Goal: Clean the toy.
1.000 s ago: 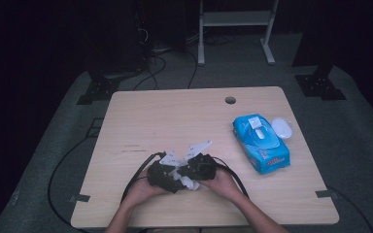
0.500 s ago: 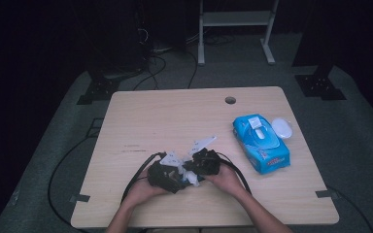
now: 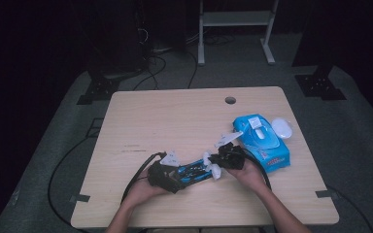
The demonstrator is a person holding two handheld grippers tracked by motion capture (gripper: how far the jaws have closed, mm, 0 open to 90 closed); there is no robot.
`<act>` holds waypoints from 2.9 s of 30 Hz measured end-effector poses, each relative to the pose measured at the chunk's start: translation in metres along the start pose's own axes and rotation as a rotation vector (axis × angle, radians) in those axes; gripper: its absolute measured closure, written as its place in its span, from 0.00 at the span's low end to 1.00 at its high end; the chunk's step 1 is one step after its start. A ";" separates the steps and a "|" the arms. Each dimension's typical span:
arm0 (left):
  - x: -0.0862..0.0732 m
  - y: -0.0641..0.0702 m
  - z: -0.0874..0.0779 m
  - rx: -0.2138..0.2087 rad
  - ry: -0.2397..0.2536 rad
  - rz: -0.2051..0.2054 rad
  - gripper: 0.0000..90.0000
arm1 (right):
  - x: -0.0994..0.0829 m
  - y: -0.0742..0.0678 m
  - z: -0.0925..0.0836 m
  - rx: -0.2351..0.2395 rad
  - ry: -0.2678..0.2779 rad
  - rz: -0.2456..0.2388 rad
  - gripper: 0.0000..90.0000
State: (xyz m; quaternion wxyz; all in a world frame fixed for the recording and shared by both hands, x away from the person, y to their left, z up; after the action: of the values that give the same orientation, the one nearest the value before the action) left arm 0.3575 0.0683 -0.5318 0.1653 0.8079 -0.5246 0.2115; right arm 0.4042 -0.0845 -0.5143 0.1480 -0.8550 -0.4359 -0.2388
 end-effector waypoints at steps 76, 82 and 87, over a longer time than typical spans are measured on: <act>0.001 -0.001 0.001 -0.007 0.007 0.002 0.27 | -0.018 -0.011 -0.014 0.109 0.016 -0.024 0.94; 0.001 -0.001 0.001 -0.006 0.005 0.003 0.27 | -0.022 -0.010 -0.013 0.115 0.007 -0.017 0.94; 0.001 -0.001 0.001 -0.009 0.004 0.003 0.27 | -0.027 -0.008 -0.015 0.106 -0.007 -0.014 0.94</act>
State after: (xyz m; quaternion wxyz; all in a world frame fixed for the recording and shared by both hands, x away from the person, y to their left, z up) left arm 0.3593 0.0672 -0.5325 0.1696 0.8060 -0.5263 0.2110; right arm 0.3797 -0.1050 -0.5155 0.1897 -0.8437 -0.4545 -0.2135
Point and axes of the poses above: each handheld gripper's, and its own axes: z roughly forward along the jaws, x roughly out of its top, y roughly to its right, the point moved 9 cm from there along z, roughly forward along the jaws, and after that the axes turned 11 degrees about -y, right-handed, at the moved point
